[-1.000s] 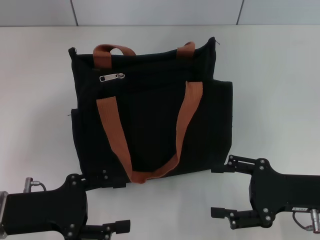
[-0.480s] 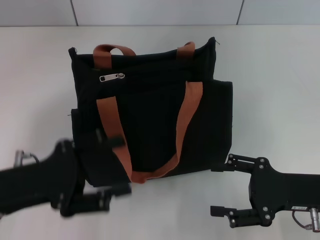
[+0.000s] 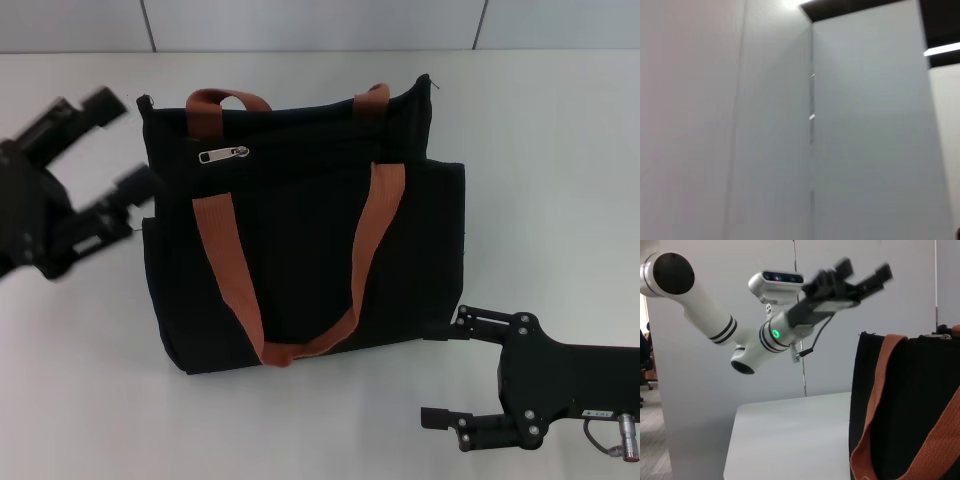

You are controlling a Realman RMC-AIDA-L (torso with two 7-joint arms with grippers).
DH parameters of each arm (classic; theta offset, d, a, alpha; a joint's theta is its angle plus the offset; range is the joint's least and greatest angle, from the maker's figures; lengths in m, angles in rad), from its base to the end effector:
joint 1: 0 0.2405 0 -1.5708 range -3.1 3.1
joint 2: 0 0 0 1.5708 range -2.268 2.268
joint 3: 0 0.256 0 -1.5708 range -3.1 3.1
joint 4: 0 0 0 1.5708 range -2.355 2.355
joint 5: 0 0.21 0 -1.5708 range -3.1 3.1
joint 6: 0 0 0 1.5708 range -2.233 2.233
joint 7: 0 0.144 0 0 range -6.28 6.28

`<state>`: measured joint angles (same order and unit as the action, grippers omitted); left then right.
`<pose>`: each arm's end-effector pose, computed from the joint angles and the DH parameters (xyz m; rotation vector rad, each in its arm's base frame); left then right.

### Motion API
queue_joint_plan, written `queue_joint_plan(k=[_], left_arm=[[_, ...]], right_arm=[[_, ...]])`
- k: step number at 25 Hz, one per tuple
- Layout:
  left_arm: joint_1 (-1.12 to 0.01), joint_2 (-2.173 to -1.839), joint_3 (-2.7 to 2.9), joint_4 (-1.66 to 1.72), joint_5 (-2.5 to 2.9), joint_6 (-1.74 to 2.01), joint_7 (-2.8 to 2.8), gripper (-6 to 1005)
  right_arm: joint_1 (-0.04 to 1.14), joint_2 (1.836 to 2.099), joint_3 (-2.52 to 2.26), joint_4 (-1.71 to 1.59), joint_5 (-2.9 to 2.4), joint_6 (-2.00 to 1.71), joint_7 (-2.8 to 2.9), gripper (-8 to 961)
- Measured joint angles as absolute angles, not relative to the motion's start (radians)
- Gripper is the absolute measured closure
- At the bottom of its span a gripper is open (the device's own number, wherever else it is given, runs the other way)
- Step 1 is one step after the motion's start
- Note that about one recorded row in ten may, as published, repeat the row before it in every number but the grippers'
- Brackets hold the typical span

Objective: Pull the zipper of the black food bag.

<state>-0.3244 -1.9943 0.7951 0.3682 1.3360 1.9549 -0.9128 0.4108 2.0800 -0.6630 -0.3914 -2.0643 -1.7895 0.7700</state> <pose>-0.2761 0.2529 0.0499 -2.2781 -0.2078 -1.4285 0.2852 0.2351 -0.0392 -2.8706 0.1583 0.9380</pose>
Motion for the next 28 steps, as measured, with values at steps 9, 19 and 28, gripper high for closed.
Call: queue_joint_plan(k=[9,19,28], left_arm=[[-0.306,-1.914,0.789,0.374,1.423,1.732,-0.944,268],[-0.345,-1.941,0.801,0.376,1.557,1.605,-0.935,289],[-0.363,-1.945,0.81,0.377,1.573,1.59,-0.934,308]], right_arm=[[0.412,2.08,-0.666,-0.39,-2.066,-1.779,0.77,133],[0.422,2.082,-0.667,-0.386,-2.066,-1.768,0.77,134],[0.422,2.082,-0.667,-0.387,-2.065,-1.768,0.77,133]])
